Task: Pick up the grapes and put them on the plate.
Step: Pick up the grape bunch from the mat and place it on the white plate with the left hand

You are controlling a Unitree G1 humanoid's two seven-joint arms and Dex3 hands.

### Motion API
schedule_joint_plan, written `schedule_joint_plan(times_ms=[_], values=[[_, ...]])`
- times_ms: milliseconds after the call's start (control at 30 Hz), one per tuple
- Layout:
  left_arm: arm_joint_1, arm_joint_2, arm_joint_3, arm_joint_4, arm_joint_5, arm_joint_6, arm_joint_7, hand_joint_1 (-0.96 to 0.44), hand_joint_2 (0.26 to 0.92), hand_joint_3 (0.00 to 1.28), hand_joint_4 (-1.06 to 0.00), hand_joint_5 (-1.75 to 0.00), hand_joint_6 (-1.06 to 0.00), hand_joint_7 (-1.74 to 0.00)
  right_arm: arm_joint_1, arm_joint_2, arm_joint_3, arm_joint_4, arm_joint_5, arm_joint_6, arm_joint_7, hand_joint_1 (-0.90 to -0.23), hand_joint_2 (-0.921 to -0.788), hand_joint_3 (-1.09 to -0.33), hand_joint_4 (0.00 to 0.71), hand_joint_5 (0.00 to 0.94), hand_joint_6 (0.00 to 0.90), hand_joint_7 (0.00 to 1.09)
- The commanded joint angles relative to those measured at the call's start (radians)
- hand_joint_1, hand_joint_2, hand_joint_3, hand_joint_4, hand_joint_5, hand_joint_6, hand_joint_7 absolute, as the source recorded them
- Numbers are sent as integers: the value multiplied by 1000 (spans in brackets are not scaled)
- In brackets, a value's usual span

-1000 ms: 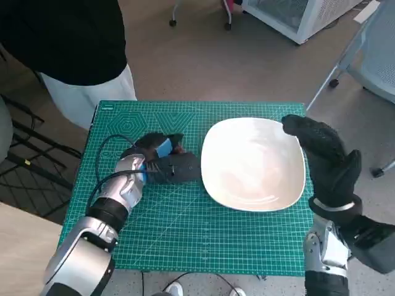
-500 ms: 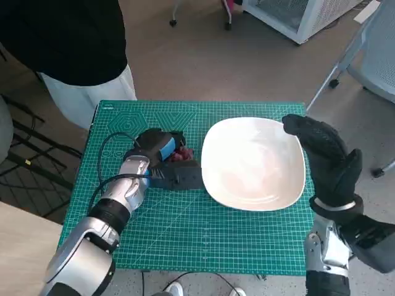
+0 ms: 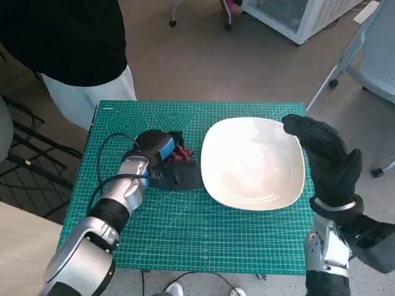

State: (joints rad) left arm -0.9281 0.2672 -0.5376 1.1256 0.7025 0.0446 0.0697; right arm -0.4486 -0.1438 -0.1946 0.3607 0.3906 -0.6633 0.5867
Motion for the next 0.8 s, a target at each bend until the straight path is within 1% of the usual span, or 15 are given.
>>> schedule_joint_plan(times_ms=[33, 267, 467, 800], values=[[27, -4, -9, 34, 3, 10, -11, 2, 921, 190, -569, -1331, -470, -1281, 15, -3, 0, 0, -1, 10, -9, -498, -921, -561, 207, 0, 12, 385], [27, -4, -9, 37, 4, 8, -7, 2, 921, 188, -569, -1351, -477, -1257, 15, -2, 1, 0, -5, 8, -10, -498, -921, -562, 206, 0, 11, 386], [24, -1, -7, 35, 2, 7, -9, 2, 921, 178, -575, -1317, -489, -1273, 13, -2, 2, 3, -8, 6, -13, -499, -921, -562, 206, 0, 11, 387], [19, 16, 0, -2, -1, 5, -20, 2, 921, 177, -592, -1289, -475, -1292, 11, -2, 2, 11, -5, 5, -14, -499, -921, -561, 206, 0, 9, 389]])
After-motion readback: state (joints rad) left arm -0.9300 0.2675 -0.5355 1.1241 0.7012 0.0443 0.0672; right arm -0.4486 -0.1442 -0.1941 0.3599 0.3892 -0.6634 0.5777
